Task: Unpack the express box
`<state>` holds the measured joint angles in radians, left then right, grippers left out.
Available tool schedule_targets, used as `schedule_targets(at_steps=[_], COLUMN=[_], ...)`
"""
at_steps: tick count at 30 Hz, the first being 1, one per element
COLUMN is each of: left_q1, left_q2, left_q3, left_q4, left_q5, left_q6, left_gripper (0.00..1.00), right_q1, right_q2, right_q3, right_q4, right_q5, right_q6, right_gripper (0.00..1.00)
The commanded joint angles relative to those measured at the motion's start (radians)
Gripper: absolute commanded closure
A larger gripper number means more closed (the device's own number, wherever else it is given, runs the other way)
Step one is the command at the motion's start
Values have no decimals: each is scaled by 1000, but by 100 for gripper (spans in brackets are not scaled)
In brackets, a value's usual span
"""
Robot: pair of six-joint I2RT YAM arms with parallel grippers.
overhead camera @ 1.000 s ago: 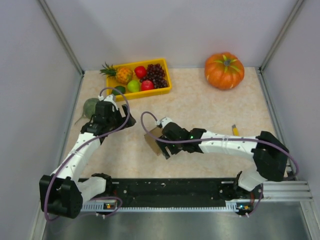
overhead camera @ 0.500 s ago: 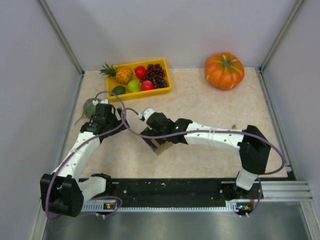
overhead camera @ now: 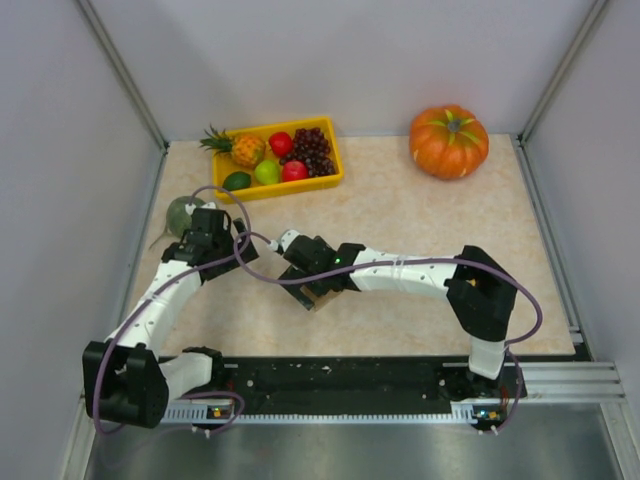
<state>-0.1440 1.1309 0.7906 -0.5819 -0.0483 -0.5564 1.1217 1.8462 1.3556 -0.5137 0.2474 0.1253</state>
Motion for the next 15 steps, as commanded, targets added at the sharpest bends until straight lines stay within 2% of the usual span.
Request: schedule_targets(at_steps=[1, 6, 8, 15], left_q1=[9, 7, 9, 9], left_q2=[12, 10, 3, -2], left_q3=[29, 22, 18, -1], left_q4=[13, 24, 40, 85], left_q5=[14, 44, 105, 238], left_q6=[-13, -2, 3, 9], left_gripper=[6, 6, 6, 7], right_q1=[-2, -45, -75, -160], right_q2=[31, -14, -33, -91], right_q3=[-19, -72, -98, -167], right_q4=[21, 66, 78, 127], right_q5=[6, -98, -158, -330], right_q6=[34, 97, 115, 125], right_gripper=[1, 11, 14, 18])
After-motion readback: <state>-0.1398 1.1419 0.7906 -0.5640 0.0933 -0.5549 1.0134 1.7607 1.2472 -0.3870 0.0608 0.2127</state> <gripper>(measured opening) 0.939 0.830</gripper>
